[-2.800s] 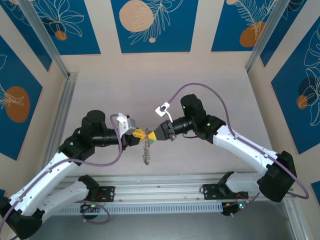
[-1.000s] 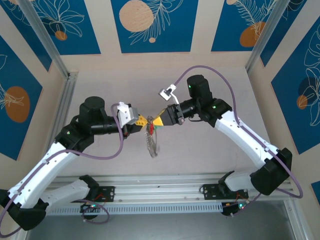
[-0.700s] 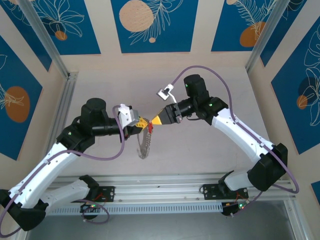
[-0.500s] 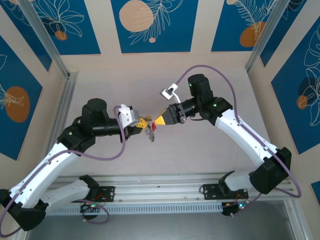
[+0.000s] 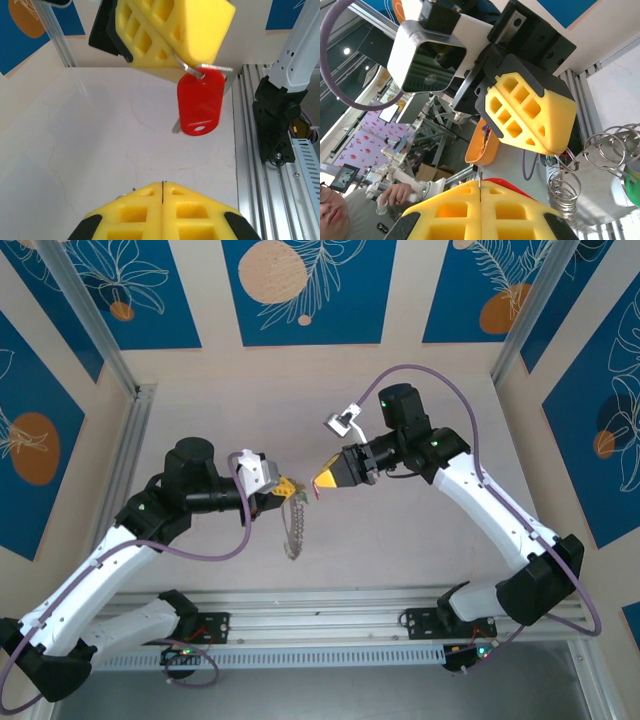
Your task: Put the keys on the keyring
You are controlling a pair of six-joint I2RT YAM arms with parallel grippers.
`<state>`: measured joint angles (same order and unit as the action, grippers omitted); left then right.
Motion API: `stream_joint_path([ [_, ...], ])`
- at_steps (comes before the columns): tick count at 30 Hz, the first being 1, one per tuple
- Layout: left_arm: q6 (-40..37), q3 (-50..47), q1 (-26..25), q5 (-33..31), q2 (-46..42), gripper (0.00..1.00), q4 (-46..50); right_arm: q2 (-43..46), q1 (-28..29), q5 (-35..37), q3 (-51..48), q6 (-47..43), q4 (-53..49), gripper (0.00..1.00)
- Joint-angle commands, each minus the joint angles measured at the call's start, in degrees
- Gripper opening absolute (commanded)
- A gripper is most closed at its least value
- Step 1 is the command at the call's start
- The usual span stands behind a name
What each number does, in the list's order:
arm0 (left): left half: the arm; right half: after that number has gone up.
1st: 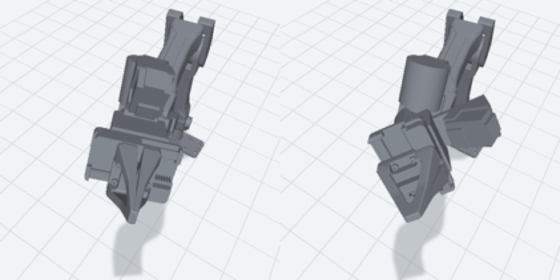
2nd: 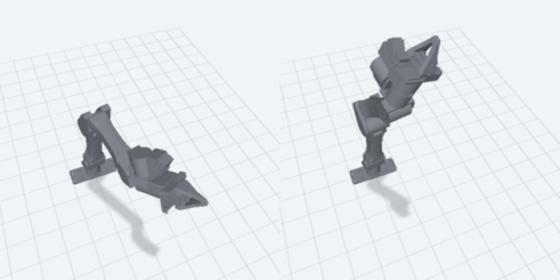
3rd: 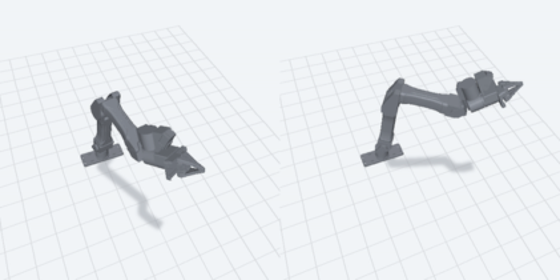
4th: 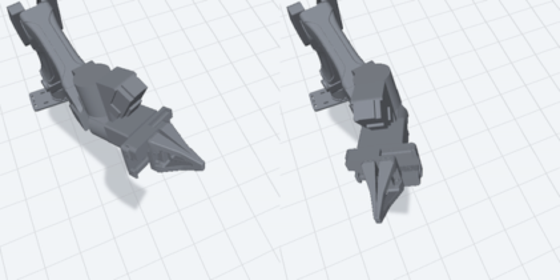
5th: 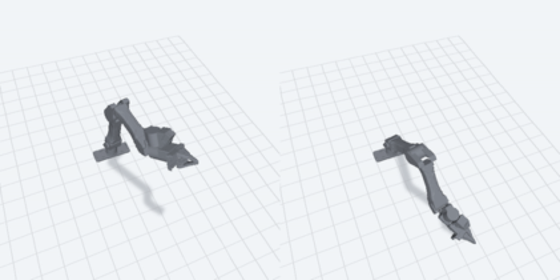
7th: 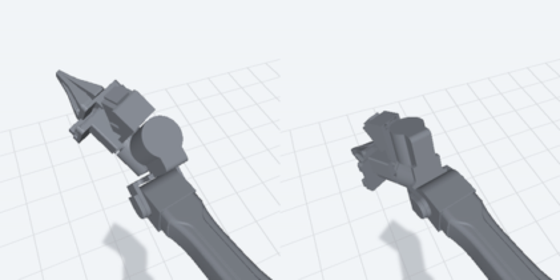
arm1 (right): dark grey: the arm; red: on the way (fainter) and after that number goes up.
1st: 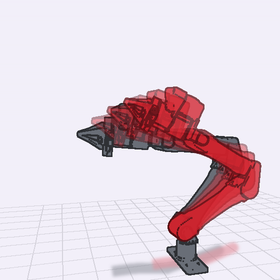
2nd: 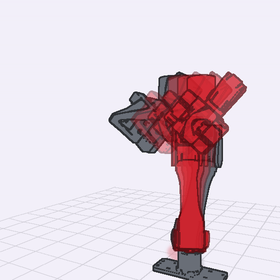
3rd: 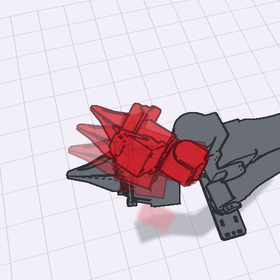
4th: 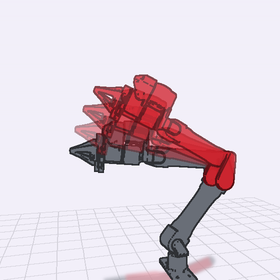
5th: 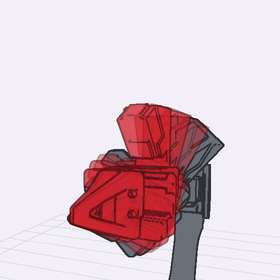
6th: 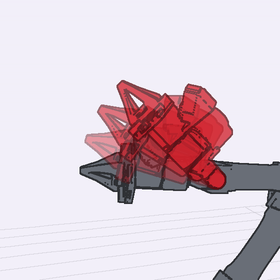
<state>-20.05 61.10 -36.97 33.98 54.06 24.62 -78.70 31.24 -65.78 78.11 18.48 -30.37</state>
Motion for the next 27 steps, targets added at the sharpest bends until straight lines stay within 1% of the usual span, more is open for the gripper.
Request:
stream_joint_path([
  [1, -0.4, -0.1, 0.0, 1.8, -0.7, 0.00, -2.7, -2.3, 1.2, -1.7, 1.6, -3.1, -5.2, 0.00],
  [14, -0.2, -0.5, 0.0, 1.2, -0.8, 0.00, -3.0, -7.3, 4.4, -0.6, 3.9, -6.1, -10.4, 0.00],
  [27, 0.1, -0.7, 0.0, 1.9, -1.2, 0.00, -3.2, -9.2, 3.9, 0.7, 3.5, -6.4, -12.1, 0.00],
])
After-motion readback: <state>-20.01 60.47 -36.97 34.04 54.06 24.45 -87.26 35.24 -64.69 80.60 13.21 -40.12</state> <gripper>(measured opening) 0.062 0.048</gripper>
